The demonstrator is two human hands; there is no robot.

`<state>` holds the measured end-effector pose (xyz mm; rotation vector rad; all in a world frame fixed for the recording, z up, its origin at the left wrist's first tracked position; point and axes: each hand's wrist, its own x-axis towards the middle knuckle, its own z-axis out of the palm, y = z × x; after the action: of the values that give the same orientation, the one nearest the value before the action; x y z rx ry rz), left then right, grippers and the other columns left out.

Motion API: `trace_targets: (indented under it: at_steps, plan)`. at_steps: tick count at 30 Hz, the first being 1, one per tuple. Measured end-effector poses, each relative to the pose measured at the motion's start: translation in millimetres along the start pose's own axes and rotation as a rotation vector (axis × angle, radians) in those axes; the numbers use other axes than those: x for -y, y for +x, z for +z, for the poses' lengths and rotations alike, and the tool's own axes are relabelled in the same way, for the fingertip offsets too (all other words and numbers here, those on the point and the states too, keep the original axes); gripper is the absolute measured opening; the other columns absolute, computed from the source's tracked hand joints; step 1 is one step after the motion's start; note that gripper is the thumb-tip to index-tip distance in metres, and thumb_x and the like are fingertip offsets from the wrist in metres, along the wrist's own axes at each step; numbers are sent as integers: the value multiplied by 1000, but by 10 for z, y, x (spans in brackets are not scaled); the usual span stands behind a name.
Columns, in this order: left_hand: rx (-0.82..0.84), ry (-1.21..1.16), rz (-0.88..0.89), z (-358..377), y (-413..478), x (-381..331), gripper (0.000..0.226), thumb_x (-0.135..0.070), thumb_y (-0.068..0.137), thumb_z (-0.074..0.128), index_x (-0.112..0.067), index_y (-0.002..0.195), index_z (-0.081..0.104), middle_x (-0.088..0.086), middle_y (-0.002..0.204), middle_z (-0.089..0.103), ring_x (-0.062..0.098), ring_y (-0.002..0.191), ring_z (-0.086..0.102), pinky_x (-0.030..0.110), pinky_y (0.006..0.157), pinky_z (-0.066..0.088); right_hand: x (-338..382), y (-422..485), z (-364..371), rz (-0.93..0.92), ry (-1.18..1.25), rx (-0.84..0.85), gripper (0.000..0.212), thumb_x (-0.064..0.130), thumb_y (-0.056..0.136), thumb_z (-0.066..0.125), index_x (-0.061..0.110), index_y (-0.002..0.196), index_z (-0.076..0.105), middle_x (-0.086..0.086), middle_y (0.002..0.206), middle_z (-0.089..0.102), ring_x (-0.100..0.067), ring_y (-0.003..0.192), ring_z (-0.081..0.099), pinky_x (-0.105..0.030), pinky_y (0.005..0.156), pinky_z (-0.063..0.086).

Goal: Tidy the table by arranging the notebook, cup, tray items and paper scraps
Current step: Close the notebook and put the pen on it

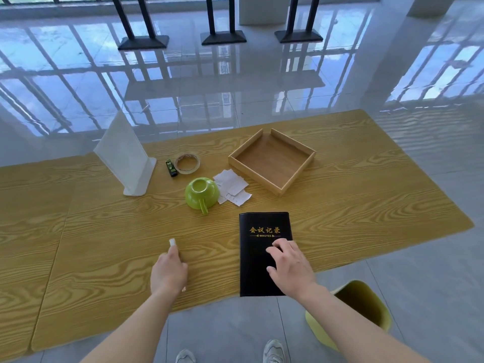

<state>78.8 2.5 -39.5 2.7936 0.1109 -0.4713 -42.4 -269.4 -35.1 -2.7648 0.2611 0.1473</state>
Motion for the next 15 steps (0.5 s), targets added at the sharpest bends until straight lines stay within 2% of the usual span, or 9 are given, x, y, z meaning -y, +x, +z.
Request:
trace_targets:
  at_steps: [3, 6, 9, 11, 13, 15]
  plan:
    - [-13, -75, 38, 41, -54, -70, 31, -12, 85, 54, -16, 115, 55, 9, 102, 63, 26, 83, 56, 36, 70, 45, -1, 19, -11, 33, 39, 3, 41, 32, 90, 59, 20, 130, 58, 5, 131, 47, -17, 122, 41, -28, 100, 42]
    - [-37, -249, 103, 73, -196, -277, 26, -11, 85, 58, -21, 108, 57, 3, 89, 65, 23, 76, 60, 36, 67, 48, 16, 45, -38, 68, 106, 0, 39, 32, 91, 58, 19, 128, 60, 6, 126, 51, -16, 118, 43, -28, 100, 41]
    - [65, -536, 125, 87, -389, -610, 26, -9, 86, 63, -27, 104, 57, 2, 77, 66, 21, 65, 66, 45, 62, 59, 54, 77, -95, 132, 186, 9, 36, 35, 95, 55, 20, 128, 60, 6, 124, 54, -15, 118, 43, -29, 100, 42]
    - [119, -666, 141, 97, -506, -844, 26, -10, 85, 68, -30, 98, 55, 3, 75, 66, 22, 63, 67, 48, 60, 60, 79, 96, -158, 182, 285, 20, 33, 37, 97, 53, 21, 125, 63, 6, 121, 59, -15, 116, 47, -30, 99, 43]
    - [158, -728, 157, 120, -600, -1057, 26, -14, 82, 72, -29, 91, 54, 4, 77, 66, 25, 67, 68, 48, 60, 60, 117, 92, -229, 242, 546, 39, 27, 36, 98, 52, 21, 114, 69, 7, 112, 67, -13, 108, 56, -32, 94, 47]
    - [196, -761, 160, 152, -673, -1221, 24, -17, 78, 77, -26, 86, 57, 6, 78, 67, 28, 70, 68, 49, 62, 60, 163, 72, -302, 364, 952, 62, 27, 33, 99, 53, 14, 101, 73, 1, 98, 73, -14, 94, 64, -34, 86, 53]
